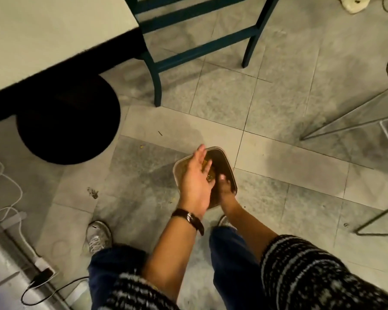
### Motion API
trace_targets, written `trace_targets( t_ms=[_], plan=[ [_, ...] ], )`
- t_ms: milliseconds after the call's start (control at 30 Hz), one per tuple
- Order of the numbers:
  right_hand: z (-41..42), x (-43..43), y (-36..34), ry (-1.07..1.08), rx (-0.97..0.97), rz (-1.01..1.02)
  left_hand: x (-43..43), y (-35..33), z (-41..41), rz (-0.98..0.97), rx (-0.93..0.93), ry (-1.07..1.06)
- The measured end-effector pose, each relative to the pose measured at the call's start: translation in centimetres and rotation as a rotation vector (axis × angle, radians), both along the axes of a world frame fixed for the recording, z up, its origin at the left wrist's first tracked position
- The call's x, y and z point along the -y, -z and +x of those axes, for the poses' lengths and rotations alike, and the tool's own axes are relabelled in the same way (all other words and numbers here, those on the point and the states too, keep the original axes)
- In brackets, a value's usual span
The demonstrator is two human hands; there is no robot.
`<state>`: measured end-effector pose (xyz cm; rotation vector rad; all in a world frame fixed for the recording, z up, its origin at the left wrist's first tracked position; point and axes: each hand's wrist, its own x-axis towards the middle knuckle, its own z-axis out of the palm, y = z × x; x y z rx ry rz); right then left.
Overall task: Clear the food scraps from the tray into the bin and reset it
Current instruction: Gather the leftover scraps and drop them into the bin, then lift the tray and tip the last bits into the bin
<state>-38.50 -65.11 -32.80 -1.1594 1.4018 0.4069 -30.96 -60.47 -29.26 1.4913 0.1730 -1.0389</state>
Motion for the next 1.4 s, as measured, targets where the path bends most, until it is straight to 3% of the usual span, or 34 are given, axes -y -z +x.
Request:
trace_targets(
  t_ms=[100,200,267,367,533,733,867,1133,1400],
  plan=[
    [1.3,0.9,-3.7,0.536,0.312,0.38,-1.1,-1.4,-3.8,0.098,0.137,0.146],
    [3.4,2.0,-10.6,0.664,0.606,0.491,-3.9,-0.9,-4.7,0.311,0.034,0.373],
    [4.5,2.7,-15.1,0.592,0.656,0.314,-5.3,-1.9,-3.8,0.509,0.006,0.574],
    [5.1,2.3,-21.8,0.399,0.65,0.089,-6.0,-7.6,-2.1,0.332,-0.009,0.379],
    [6.1,-2.4,-31.4,0.111,0.668,0.061,-9.0,-19.3,2.5,0.12,-0.11,0.121],
    [10.7,-10.8,-39.0,-0.193,0.752,0.031,-18.9,-32.7,8.1,0.037,0.056,-0.079],
    [14.7,-18.2,-42.6,-0.351,0.75,0.038,-28.5,-38.2,11.3,0.025,0.11,-0.121],
    [21.6,-33.9,-45.7,-0.421,0.735,-0.088,-46.0,-43.1,18.8,0.104,0.163,-0.257],
    [28.9,-39.0,-45.6,-0.84,0.727,-0.44,-52.6,-41.7,23.2,0.072,0.082,-0.349]
  ],
)
